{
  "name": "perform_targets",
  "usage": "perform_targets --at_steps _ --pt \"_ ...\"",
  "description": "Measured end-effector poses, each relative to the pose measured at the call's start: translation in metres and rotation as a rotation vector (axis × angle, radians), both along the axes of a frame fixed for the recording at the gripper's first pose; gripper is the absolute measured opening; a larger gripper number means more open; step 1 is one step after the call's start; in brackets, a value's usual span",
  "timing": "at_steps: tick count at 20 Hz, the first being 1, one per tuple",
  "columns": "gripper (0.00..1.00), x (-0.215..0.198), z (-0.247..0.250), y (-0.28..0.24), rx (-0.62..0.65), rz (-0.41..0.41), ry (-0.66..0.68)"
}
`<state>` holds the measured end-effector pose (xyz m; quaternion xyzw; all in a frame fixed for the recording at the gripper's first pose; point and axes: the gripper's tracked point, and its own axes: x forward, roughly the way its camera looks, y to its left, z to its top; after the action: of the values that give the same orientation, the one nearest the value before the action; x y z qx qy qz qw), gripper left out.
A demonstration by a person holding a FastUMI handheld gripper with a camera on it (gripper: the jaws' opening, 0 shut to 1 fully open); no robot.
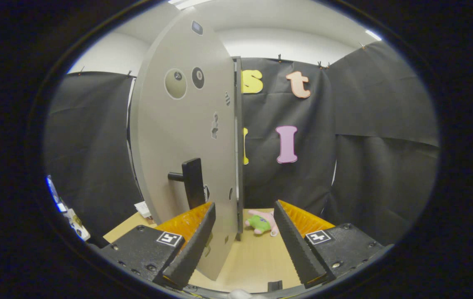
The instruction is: Open the shoe cabinet door, grab the shoes and put them into the shoe cabinet, then close the shoe cabinet door.
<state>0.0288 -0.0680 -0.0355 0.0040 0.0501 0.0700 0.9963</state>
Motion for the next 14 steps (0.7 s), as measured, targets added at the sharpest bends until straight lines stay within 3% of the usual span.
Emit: perform_targets --at_steps 14 --pt "0.94 0.015 -0.002 0.115 0.019 0.029 -0.002"
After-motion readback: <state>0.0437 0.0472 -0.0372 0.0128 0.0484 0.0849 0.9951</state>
